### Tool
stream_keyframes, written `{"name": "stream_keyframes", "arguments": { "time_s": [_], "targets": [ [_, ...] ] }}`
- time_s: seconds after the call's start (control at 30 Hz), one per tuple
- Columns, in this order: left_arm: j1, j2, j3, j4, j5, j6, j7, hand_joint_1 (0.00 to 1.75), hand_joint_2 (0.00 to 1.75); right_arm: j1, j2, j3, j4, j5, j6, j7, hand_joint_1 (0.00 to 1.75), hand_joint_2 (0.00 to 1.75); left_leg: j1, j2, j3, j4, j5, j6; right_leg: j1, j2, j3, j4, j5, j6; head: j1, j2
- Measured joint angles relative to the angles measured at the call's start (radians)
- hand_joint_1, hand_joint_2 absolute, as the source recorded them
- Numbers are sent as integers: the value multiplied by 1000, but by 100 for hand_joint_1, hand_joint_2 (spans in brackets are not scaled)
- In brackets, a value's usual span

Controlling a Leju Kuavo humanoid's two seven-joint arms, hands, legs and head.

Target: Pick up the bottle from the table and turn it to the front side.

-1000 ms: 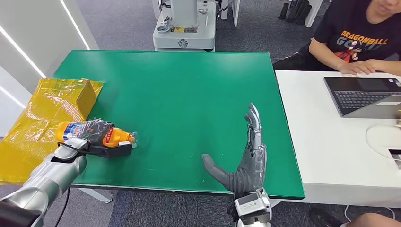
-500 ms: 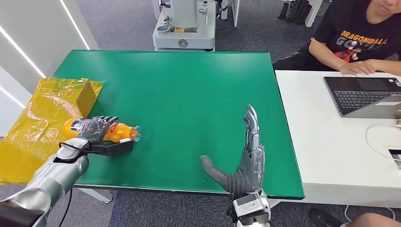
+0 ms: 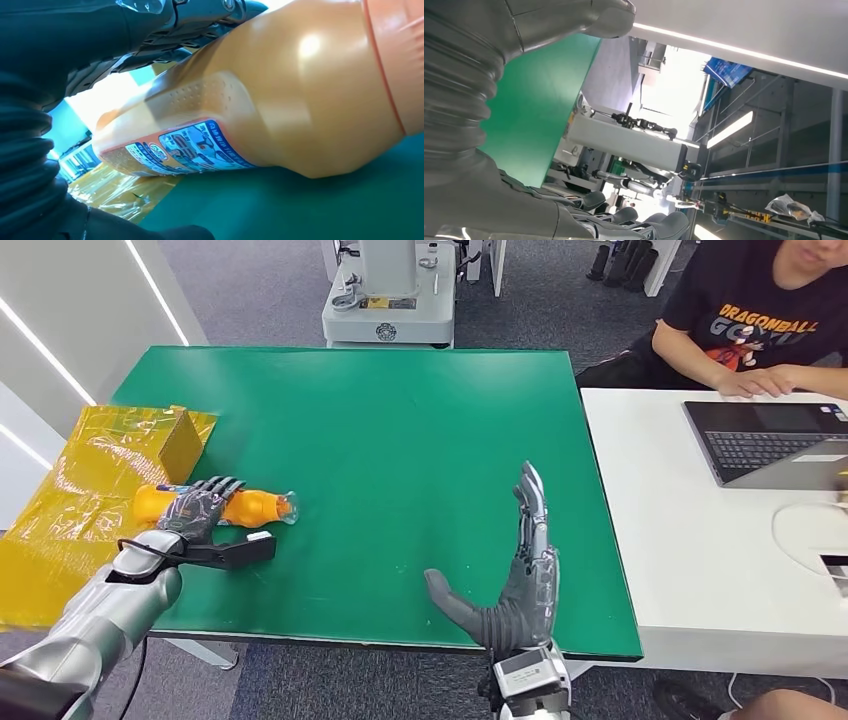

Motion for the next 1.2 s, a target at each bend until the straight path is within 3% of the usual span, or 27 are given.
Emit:
{"name": "stream_keyframes", "arguments": {
  "time_s": [0.27, 0.7, 0.9, 1.07, 1.2],
  "targets": [
    [5, 15, 15, 0, -10, 29, -1, 0, 175, 1, 0, 1, 0, -6, -4, -2, 0, 175, 0, 1, 0, 0, 0, 0, 0, 1, 0, 0, 0, 0, 0, 0],
    [39, 44, 105, -3, 21, 104, -72, 0, 175, 2, 0, 0, 0, -12, -6, -8, 0, 175, 0, 2, 0, 0, 0, -1, 0, 2, -1, 0, 0, -1, 0, 0],
    [84, 66, 201, -75, 176, 102, -234, 0, 175, 11, 0, -2, 0, -13, 1, -13, 0, 175, 0, 2, -1, 0, 0, -1, 0, 2, -2, 0, 0, -1, 0, 0],
    [147, 105, 288, -233, 342, 7, -360, 0, 175, 13, 0, -5, 3, -21, -5, -23, 0, 175, 0, 3, -1, 0, 0, -1, 0, 2, -3, 0, 0, -1, 0, 0],
    [211, 117, 351, -381, 450, -22, -402, 0, 175, 14, 0, -7, 5, -21, -12, -27, 0, 175, 0, 3, -2, 0, 0, -1, 0, 2, -3, 0, 0, -1, 0, 0]
  ]
}}
